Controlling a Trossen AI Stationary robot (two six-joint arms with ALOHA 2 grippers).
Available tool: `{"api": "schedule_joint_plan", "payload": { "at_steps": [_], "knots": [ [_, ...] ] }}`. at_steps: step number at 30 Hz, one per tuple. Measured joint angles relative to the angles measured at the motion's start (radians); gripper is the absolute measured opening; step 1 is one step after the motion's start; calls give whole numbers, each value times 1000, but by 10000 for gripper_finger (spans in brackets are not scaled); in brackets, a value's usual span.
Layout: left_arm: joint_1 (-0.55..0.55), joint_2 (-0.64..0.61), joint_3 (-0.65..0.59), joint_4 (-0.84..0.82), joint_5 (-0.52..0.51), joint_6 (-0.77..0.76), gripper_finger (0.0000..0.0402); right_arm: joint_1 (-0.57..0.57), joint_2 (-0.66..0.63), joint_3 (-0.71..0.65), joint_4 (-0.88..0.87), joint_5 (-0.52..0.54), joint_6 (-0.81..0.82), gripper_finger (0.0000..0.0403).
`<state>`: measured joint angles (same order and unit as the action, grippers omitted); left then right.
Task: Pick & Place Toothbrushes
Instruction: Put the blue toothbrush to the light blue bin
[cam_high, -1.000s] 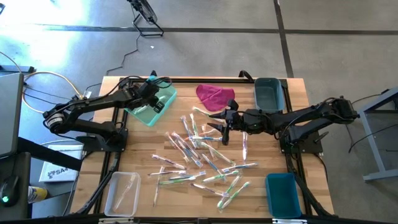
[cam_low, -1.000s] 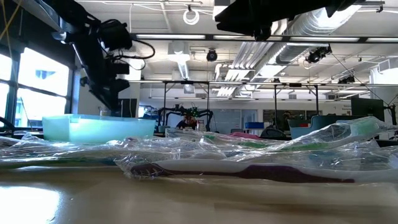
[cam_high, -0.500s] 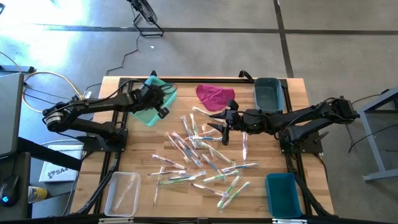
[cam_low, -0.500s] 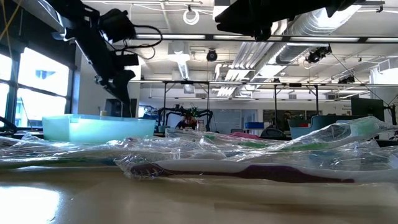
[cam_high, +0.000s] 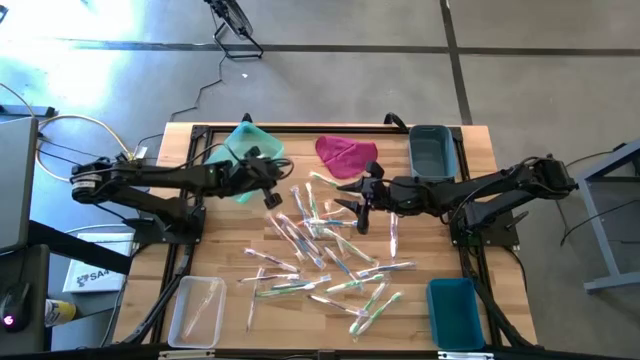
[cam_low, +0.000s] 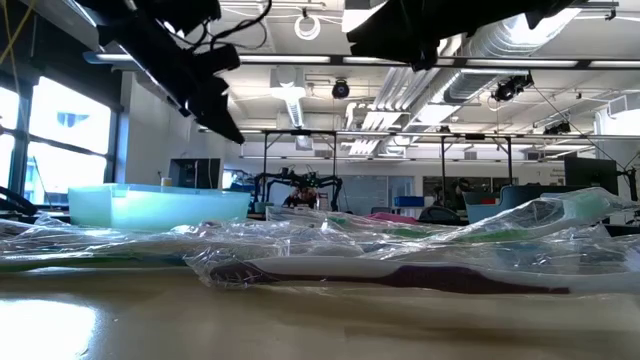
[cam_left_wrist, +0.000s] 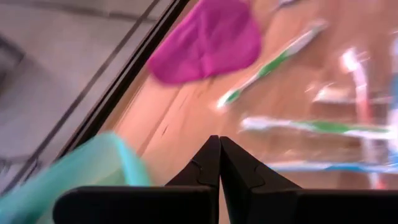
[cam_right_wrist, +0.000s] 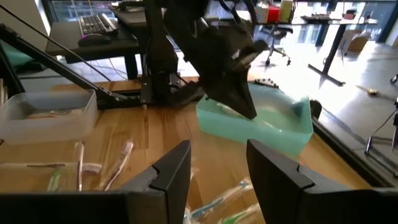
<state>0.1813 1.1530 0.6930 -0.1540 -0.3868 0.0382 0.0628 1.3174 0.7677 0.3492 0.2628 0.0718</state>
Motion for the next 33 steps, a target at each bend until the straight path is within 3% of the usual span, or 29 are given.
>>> {"api": "schedule_joint_plan", "payload": {
  "at_steps": [9,33],
  "knots": [
    [-74,0,0,62,111,63,0,1,0,0,-53,0,41,149],
    [-97,2,-1,47,134,60,0,1,0,0,-62,0,65,149]
  ]
}}
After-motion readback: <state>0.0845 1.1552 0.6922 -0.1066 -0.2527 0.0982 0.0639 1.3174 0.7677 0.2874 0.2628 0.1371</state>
